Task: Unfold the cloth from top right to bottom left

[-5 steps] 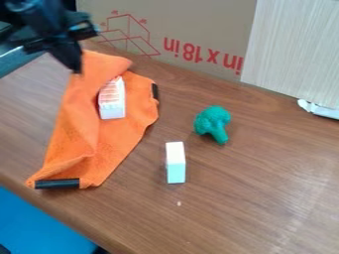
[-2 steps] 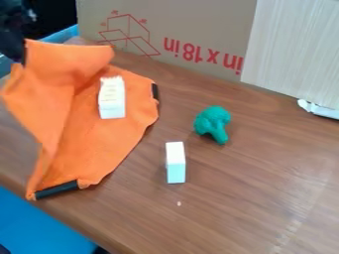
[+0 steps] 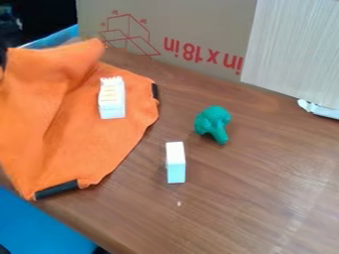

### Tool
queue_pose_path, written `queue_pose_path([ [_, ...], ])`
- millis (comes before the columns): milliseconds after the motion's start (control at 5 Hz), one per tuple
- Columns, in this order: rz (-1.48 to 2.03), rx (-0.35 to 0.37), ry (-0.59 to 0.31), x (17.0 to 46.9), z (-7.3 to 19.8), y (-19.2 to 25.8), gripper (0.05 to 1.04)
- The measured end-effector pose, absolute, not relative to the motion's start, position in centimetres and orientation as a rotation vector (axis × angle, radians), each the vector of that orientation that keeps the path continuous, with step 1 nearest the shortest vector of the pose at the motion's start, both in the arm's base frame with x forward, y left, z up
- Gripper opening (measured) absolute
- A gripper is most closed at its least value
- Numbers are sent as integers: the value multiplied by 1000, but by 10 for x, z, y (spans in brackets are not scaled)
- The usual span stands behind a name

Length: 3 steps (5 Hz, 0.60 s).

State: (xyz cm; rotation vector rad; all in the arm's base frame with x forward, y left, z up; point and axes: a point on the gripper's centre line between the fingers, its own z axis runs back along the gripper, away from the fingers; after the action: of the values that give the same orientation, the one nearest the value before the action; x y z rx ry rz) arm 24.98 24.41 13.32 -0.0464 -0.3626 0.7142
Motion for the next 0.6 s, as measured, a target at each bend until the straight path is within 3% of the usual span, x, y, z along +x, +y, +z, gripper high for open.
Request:
queue_pose_path([
  [600,869,90,-300,222,114,263,50],
])
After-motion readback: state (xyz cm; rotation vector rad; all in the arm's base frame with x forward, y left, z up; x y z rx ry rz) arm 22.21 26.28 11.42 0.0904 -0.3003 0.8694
